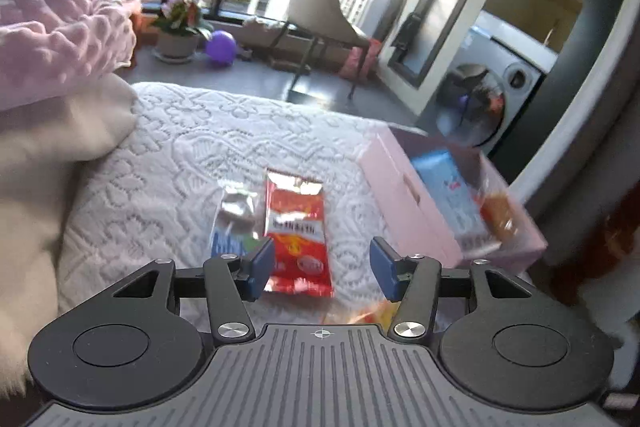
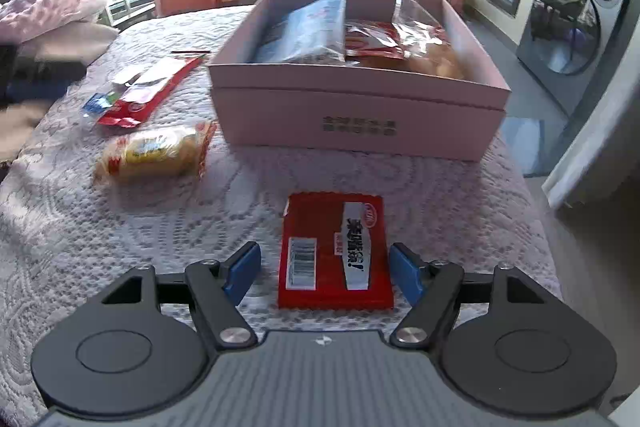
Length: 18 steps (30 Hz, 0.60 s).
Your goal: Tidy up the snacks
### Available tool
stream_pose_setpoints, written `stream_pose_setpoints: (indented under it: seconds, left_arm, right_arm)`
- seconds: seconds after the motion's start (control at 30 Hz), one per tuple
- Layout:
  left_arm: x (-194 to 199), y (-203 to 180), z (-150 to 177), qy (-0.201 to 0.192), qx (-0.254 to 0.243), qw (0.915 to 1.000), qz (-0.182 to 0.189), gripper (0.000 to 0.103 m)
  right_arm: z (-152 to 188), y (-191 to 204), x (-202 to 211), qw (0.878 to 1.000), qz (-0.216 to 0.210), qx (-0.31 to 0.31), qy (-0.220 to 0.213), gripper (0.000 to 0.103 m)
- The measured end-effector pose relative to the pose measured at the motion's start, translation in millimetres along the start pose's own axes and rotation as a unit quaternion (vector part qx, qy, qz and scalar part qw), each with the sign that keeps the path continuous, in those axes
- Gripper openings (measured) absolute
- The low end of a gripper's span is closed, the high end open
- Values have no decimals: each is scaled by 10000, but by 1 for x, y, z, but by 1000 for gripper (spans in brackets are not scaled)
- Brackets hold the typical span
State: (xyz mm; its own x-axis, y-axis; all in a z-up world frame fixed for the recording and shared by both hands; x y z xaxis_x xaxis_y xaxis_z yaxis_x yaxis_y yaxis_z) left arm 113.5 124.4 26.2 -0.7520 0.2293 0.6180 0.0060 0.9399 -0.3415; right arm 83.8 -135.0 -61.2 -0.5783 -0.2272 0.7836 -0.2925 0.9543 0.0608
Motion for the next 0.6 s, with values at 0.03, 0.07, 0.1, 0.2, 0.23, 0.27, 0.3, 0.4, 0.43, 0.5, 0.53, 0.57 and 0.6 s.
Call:
stream_pose_setpoints:
  seconds: [0.03,0.07,0.1,0.2,0.23,0.27,0.3,0.4,0.43,0.5,0.53,0.57,0.6]
  left_arm:
    - [-3,6,-7,-47,-4,10000,-46,57]
    - [-8,10,-14,-87,-121,9997,-212,57]
    - [-17,15,-18,-75,-291,9986,-441,57]
    - [-56,38,-22,310,-381,9941,-972,57]
    - [-70,44,-21,458,-360,9925,-1072,57]
    - [-81,48,-17,592,-385,9910,-1140,58]
    - [-91,51,-13,697,-434,9900,-1147,58]
    - [-93,48,-10,520,-871,9872,-1232,56]
    - [-91,47,-9,525,-929,9864,-1249,49]
    - [-82,46,-3,560,-947,9866,-1201,42]
    - [-76,46,2,594,-890,9880,-1117,42]
    - [-68,46,9,606,-832,9891,-1056,42]
    - [-60,45,16,628,-805,9891,-1065,42]
  right_arm:
    - [-1,3,0,10000,-21,39,-6,71]
    - [-1,6,1,10000,-37,81,-19,71]
    - [-2,9,1,9999,-60,120,-34,71]
    - [-4,17,1,9997,-87,214,-66,72]
    - [-4,20,1,9996,-80,247,-78,72]
    - [-4,22,0,9995,-87,278,-94,72]
    - [-3,25,1,9994,-116,308,-100,72]
    - [-2,31,5,9990,-237,367,-124,72]
    - [-4,33,6,9987,-287,384,-143,72]
    - [-9,38,8,9982,-400,408,-173,72]
    - [-12,41,7,9979,-470,411,-183,72]
    - [-16,46,7,9975,-546,408,-194,72]
    - [-21,50,6,9970,-628,393,-205,72]
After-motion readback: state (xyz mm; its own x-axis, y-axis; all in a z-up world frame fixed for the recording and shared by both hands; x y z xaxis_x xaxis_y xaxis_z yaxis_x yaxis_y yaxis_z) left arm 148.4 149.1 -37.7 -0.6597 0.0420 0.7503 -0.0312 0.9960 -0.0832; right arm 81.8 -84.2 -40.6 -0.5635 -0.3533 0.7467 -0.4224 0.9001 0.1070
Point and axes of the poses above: each gripper's, at about its wrist camera, not at the fingertips, and x roughly against the way its jaws point, y to its left, z to its underside, the point moved 8 cm from there along -x, roughly the way its jaws point, and after that the axes turned 2 degrees about -z, right-handed, at the moved point
